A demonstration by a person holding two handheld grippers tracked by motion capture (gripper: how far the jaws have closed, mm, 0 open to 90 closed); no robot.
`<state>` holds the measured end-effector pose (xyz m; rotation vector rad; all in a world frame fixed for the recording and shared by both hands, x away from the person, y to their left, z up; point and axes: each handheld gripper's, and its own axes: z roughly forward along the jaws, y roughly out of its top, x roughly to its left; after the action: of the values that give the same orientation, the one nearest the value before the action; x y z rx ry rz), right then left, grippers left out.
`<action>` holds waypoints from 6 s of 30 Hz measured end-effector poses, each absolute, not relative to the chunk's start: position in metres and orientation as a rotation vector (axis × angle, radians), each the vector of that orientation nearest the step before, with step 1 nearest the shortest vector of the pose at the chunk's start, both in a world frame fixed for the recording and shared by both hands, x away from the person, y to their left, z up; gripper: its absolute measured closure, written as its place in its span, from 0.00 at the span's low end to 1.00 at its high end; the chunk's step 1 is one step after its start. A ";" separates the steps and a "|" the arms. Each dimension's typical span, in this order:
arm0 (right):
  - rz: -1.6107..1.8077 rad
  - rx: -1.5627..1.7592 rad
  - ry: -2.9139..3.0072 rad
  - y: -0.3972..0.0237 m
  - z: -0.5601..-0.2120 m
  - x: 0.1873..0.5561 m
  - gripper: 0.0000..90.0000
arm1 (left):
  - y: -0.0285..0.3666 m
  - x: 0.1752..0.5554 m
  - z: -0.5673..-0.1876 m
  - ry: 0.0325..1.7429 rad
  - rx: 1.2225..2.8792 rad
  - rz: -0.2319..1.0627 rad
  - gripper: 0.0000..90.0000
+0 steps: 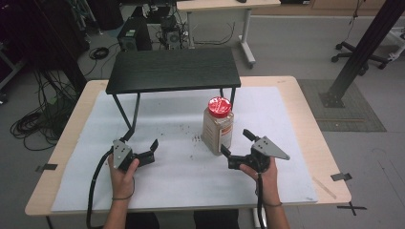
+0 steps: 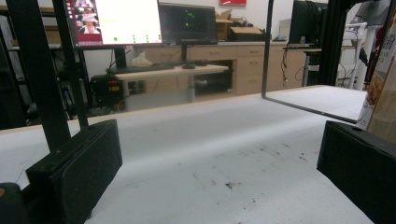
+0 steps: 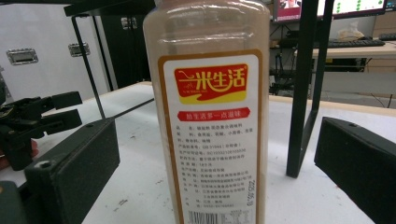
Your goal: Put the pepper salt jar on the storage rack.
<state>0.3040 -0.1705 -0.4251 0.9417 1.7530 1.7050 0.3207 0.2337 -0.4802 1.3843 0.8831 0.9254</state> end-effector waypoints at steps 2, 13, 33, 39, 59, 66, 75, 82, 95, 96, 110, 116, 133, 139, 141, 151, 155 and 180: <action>1.705 0.936 1.754 -0.169 -0.424 0.305 0.00 | 0.234 0.321 -0.480 0.883 1.384 0.925 0.00; 1.713 0.914 1.759 -0.159 -0.418 0.314 0.00 | 0.234 0.321 -0.480 0.885 1.384 0.925 0.00; 1.710 0.899 1.746 -0.146 -0.411 0.329 0.00 | 0.234 0.321 -0.480 0.883 1.384 0.927 0.00; 1.710 0.900 1.741 -0.142 -0.411 0.333 0.00 | 0.234 0.321 -0.480 0.882 1.385 0.928 0.00; 1.683 0.899 1.713 -0.127 -0.411 0.347 0.00 | 0.234 0.321 -0.480 0.881 1.385 0.928 0.00; 1.666 0.906 1.699 -0.121 -0.412 0.352 0.00 | 0.234 0.321 -0.480 0.882 1.385 0.928 0.00; 1.646 0.924 1.683 -0.117 -0.417 0.356 0.00 | 0.234 0.320 -0.480 0.880 1.386 0.928 0.00; 1.647 0.936 1.675 -0.116 -0.419 0.359 0.00 | 0.234 0.321 -0.480 0.880 1.386 0.928 0.00; 1.648 0.942 1.679 -0.114 -0.421 0.361 0.00 | 0.234 0.321 -0.480 0.880 1.385 0.928 0.00; 1.647 0.945 1.679 -0.114 -0.421 0.361 0.00 | 0.234 0.321 -0.480 0.880 1.386 0.928 0.00; 1.649 0.942 1.683 -0.114 -0.422 0.360 0.03 | 0.234 0.320 -0.480 0.879 1.387 0.929 0.00; 1.648 0.942 1.680 -0.114 -0.422 0.359 0.04 | 0.234 0.320 -0.480 0.879 1.387 0.930 0.00; 1.637 0.950 1.673 -0.116 -0.421 0.358 0.11 | 0.233 0.320 -0.480 0.876 1.387 0.930 0.00; 1.634 0.944 1.678 -0.115 -0.420 0.358 0.15 | 0.233 0.320 -0.480 0.876 1.387 0.930 0.00; 1.632 0.941 1.680 -0.115 -0.420 0.358 0.15 | 0.234 0.320 -0.480 0.875 1.388 0.930 0.00; 1.632 0.936 1.679 -0.114 -0.419 0.357 0.19 | 0.233 0.320 -0.480 0.875 1.388 0.931 0.00; 1.629 0.934 1.679 -0.114 -0.418 0.357 0.19 | 0.233 0.320 -0.480 0.875 1.388 0.931 0.00; 1.618 0.924 1.680 -0.116 -0.419 0.356 0.25 | 0.233 0.320 -0.480 0.875 1.387 0.932 0.00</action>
<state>0.3565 -0.1163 -0.4189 0.9240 1.6797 1.6178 0.3203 0.2333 -0.4803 1.3871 0.8749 0.9319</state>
